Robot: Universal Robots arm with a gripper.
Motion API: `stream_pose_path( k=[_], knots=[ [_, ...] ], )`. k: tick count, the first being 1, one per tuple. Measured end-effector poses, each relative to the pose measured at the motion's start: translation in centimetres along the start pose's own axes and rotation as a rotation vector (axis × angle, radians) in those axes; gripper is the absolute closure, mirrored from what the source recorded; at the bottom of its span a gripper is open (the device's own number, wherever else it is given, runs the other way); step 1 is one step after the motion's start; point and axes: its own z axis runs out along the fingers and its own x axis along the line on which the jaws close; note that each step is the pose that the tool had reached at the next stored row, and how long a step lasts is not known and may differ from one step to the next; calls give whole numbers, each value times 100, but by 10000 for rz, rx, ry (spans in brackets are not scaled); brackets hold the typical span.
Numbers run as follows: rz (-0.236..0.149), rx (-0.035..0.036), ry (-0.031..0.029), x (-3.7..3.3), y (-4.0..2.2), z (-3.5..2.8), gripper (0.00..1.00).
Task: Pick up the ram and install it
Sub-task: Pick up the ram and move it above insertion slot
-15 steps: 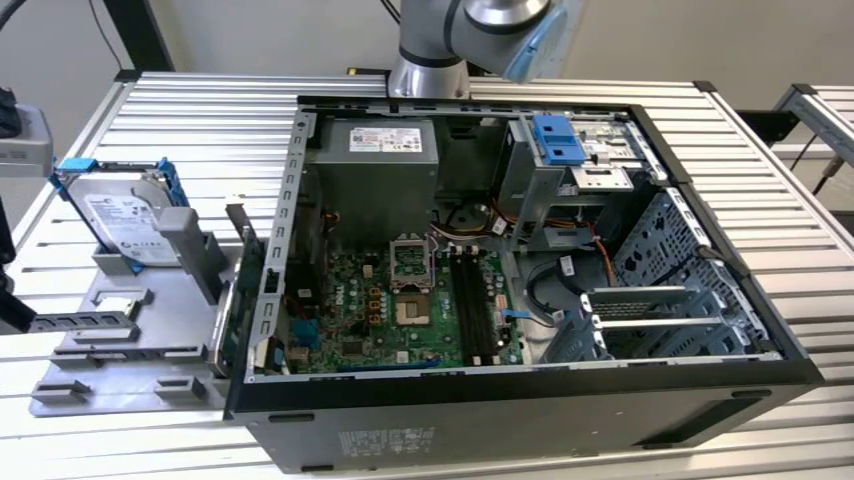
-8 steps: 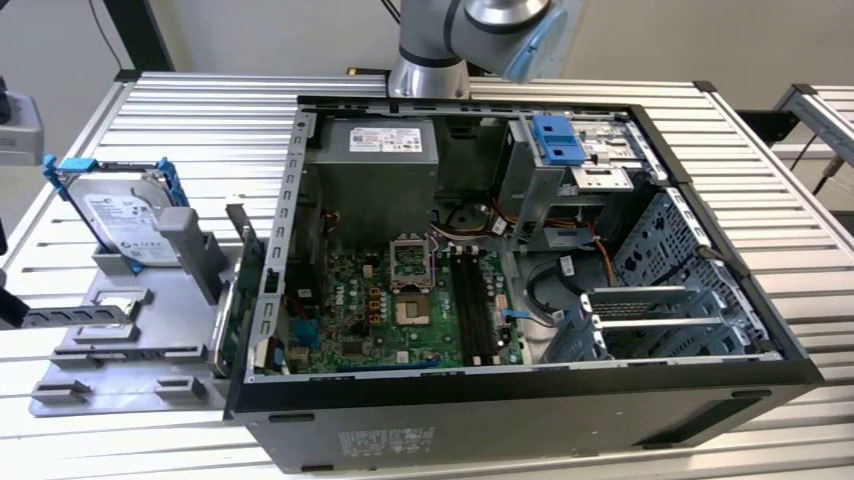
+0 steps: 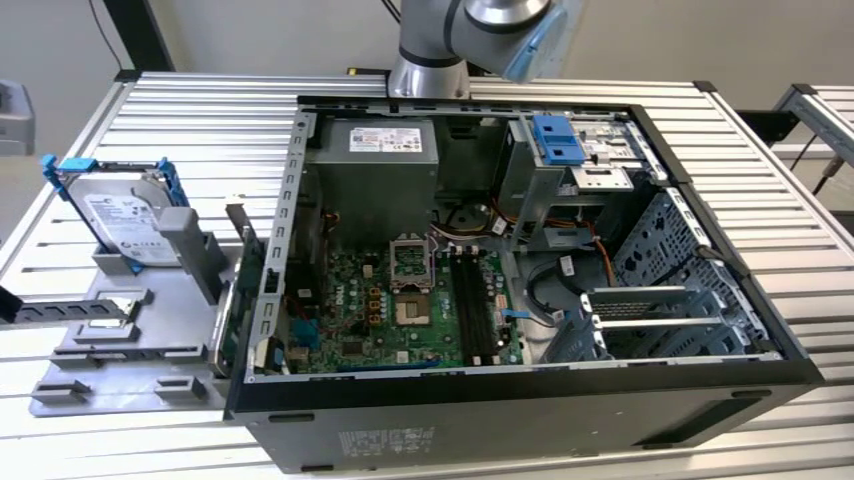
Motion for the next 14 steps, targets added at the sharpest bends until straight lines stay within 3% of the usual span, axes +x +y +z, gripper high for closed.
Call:
stream_pose_path(
  k=[14],
  knots=[
    [0,0,0,-6,-2,-130,100]
  ],
)
